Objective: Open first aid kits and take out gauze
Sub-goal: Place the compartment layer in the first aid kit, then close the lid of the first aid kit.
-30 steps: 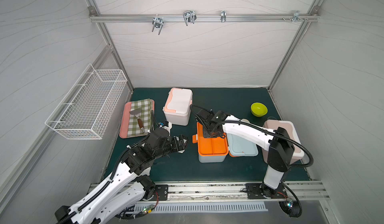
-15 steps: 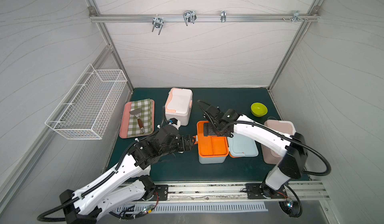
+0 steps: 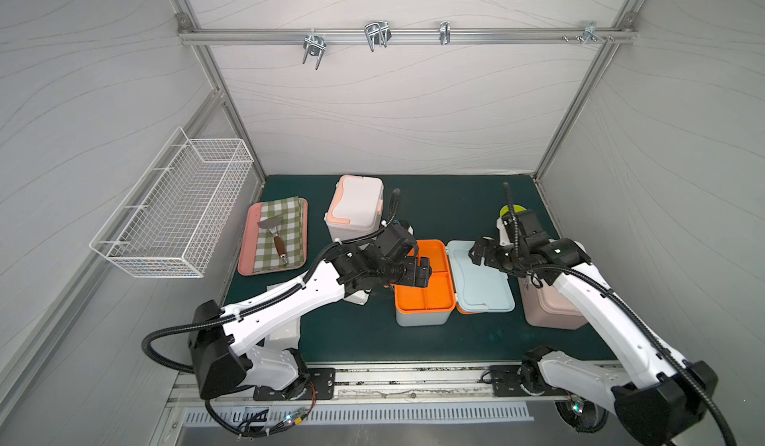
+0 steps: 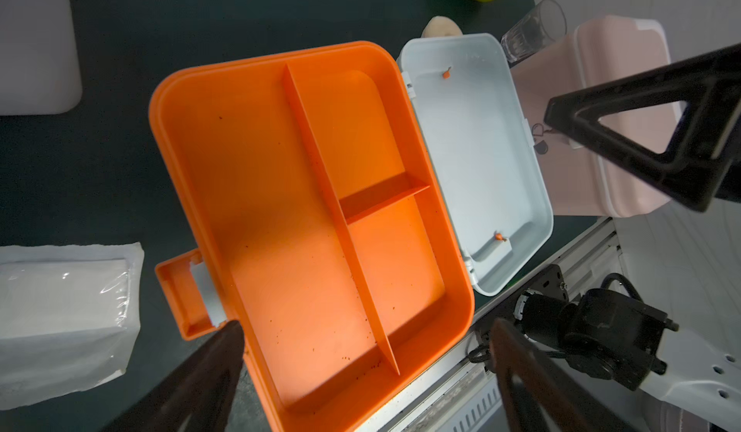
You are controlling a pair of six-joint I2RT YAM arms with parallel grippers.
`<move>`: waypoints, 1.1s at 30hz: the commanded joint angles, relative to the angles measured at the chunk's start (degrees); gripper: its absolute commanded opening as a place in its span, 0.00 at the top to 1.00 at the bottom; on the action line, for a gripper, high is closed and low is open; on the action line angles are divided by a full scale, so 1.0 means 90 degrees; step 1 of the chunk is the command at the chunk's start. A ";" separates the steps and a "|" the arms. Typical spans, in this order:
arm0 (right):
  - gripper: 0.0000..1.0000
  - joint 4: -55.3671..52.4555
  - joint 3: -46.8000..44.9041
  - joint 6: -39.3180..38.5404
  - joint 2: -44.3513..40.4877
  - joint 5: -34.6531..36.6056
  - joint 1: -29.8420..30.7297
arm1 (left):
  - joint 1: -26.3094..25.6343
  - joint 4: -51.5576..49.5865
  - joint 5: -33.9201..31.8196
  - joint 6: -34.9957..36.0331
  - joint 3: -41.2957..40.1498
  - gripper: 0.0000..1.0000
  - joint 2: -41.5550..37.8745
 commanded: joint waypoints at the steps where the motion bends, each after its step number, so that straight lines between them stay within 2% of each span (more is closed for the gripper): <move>1: 0.01 0.0200 -0.0391 -0.0498 -0.0146 -0.1202 -0.0878 | -0.0028 -0.0022 0.0258 0.0212 0.0474 0.04 0.0420; 4: 0.01 0.0322 -0.0698 -0.0521 -0.0264 -0.1508 -0.1492 | -0.0023 -0.0005 0.0401 0.0262 0.0693 0.03 0.0887; 8: 0.01 0.0552 -0.1037 -0.0413 -0.0271 -0.1769 -0.1844 | -0.0004 -0.0122 0.0419 0.0226 0.0868 0.03 0.1356; 13: 0.01 0.0888 -0.1519 -0.0401 -0.0113 -0.2242 -0.2227 | 0.0003 0.0045 0.0547 0.0088 0.0683 0.03 0.1525; 21: 0.01 0.1406 -0.1867 -0.0341 0.0276 -0.3328 -0.2280 | -0.0004 0.0505 0.0898 -0.0091 0.0386 0.04 0.1594; 33: 0.01 0.1490 -0.1733 -0.0228 0.0463 -0.3949 -0.2215 | -0.0028 0.1163 0.1386 -0.0394 0.0052 0.05 0.1602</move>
